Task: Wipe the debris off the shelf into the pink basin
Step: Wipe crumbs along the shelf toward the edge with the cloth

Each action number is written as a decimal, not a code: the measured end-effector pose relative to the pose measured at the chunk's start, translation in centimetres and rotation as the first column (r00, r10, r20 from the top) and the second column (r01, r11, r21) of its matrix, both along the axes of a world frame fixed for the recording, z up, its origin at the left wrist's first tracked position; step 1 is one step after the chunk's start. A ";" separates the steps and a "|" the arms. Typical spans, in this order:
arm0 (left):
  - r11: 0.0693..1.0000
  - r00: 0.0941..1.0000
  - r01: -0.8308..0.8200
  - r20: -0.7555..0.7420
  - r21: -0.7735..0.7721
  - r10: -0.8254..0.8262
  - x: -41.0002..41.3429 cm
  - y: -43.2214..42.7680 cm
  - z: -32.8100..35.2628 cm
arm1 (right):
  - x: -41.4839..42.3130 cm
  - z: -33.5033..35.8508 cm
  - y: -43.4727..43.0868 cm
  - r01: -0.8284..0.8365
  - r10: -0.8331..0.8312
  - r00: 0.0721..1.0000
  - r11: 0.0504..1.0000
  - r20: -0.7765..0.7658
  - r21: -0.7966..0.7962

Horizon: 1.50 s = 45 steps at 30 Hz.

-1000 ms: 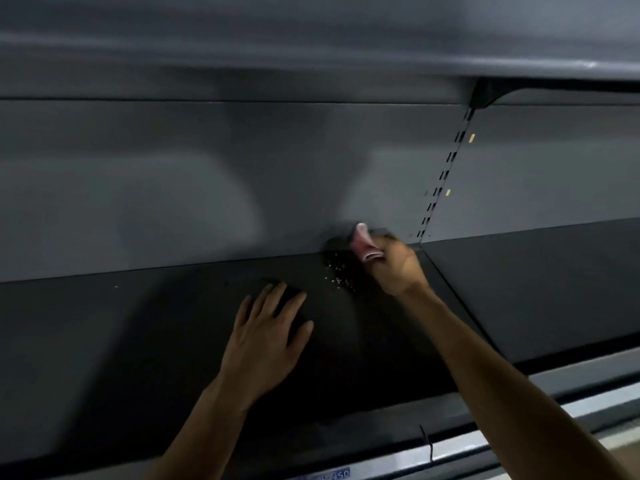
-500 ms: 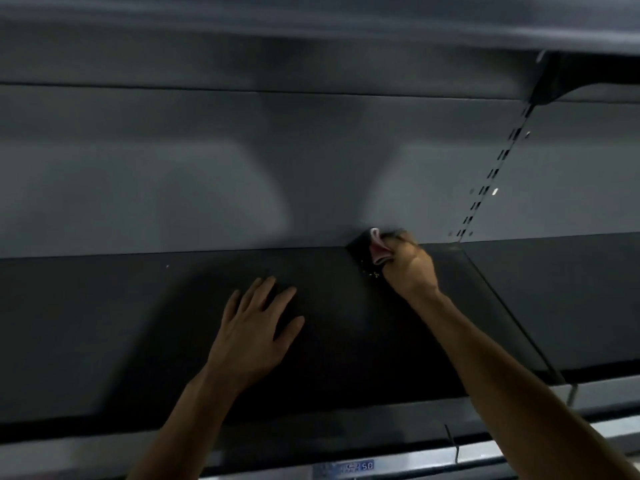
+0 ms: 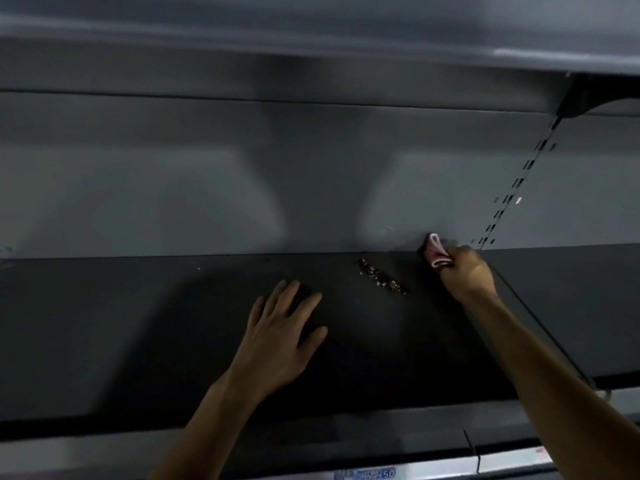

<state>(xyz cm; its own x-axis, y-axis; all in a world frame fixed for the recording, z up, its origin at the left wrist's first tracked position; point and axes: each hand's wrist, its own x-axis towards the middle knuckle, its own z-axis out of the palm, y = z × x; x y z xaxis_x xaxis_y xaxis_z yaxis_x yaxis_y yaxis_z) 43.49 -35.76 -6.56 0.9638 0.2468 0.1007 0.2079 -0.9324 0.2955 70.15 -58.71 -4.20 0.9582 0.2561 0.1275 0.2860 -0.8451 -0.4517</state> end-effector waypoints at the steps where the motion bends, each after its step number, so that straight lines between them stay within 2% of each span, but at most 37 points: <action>1: 1.000 1.000 -0.002 0.003 -0.006 0.002 -0.3 0.6 0.1 | 0.1 -0.4 1.0 -0.038 0.038 0.999 0.999 0.011 -0.020; 9: 0.997 0.998 -0.064 0.015 0.043 0.063 -1.6 2.1 -0.4 | -4.9 -0.5 10.1 -0.295 0.295 0.955 0.955 0.025 0.011; 13: 0.997 0.997 -0.066 0.035 0.047 0.064 -1.6 2.2 -0.3 | -6.5 1.1 13.3 -0.503 0.502 0.864 0.864 -0.043 0.004; 15: 0.998 0.998 -0.053 0.045 0.031 0.052 -1.8 2.4 -0.3 | -7.0 2.3 12.9 -0.582 0.586 0.809 0.810 -0.045 0.075; 17: 0.999 0.998 -0.043 0.049 0.018 0.042 -1.9 2.4 -0.2 | -7.3 3.6 11.1 -0.538 0.550 0.834 0.826 -0.034 0.165; 21: 0.999 0.999 -0.035 0.025 0.021 0.035 -1.8 2.2 0.0 | -6.4 4.6 5.1 -0.317 0.335 0.941 0.920 -0.041 0.232; 24: 0.999 0.999 -0.038 0.034 0.037 0.037 -1.7 2.1 -0.2 | -5.4 3.4 0.3 -0.151 0.157 0.986 0.982 -0.046 0.112; 28: 0.997 0.999 -0.049 0.024 0.052 0.048 -1.4 1.8 -0.4 | -5.4 0.6 -1.5 -0.015 0.015 1.000 0.999 -0.008 -0.049; 32: 0.998 0.999 -0.047 0.021 0.052 0.046 -1.1 1.8 -0.4 | -7.6 -0.8 2.7 -0.074 0.084 0.992 0.993 0.099 -0.095; 37: 0.998 0.999 -0.048 0.012 0.044 0.047 -1.2 1.7 -0.2 | -12.4 -0.8 10.2 -0.213 0.218 0.972 0.974 0.087 -0.073; 42: 0.998 0.999 -0.037 0.017 0.045 0.036 -1.7 1.8 0.0 | -14.3 0.3 12.5 -0.353 0.347 0.936 0.922 0.065 0.161; 45: 0.999 1.000 -0.025 0.017 0.019 0.025 -2.1 1.8 0.1 | -13.4 1.1 10.0 -0.255 0.253 0.967 0.933 0.041 0.254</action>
